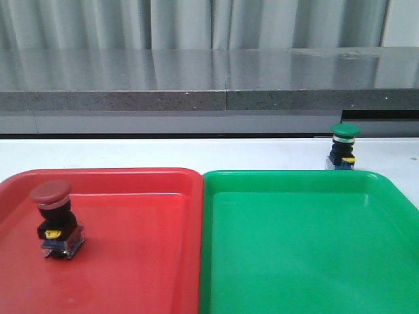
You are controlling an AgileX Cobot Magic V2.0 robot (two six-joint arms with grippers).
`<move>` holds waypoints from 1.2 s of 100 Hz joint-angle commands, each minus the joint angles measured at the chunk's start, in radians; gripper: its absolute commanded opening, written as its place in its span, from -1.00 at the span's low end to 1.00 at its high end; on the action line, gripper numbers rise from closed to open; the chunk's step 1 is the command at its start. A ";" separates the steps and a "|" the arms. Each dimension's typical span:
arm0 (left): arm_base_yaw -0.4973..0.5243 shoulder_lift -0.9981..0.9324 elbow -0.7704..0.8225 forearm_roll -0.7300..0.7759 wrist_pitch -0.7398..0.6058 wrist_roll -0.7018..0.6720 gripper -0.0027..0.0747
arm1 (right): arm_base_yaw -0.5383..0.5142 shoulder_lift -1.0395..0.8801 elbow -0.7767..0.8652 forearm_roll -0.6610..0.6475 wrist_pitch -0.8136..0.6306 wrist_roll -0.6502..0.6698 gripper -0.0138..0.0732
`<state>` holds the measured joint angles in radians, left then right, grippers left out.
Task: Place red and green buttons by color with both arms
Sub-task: 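Lower the right gripper over the green button and close on it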
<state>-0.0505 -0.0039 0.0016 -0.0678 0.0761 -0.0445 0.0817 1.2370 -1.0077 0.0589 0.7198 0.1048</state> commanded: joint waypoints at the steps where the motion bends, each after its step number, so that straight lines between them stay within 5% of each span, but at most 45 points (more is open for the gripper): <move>1: 0.006 -0.032 0.012 -0.007 -0.076 -0.009 -0.98 | 0.028 0.053 -0.081 0.012 -0.057 0.012 0.74; 26: 0.006 -0.032 0.012 -0.007 -0.076 -0.009 -0.98 | 0.105 0.293 -0.250 0.015 -0.034 0.049 0.74; 76: 0.006 -0.032 0.012 -0.007 -0.076 -0.009 -0.98 | 0.092 0.636 -0.515 -0.014 0.094 0.086 0.72; 120: 0.006 -0.032 0.012 -0.007 -0.076 -0.009 -0.98 | 0.073 0.700 -0.531 -0.015 0.035 0.086 0.21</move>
<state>-0.0505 -0.0039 0.0016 -0.0678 0.0761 -0.0445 0.1642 1.9884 -1.5070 0.0498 0.7996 0.1881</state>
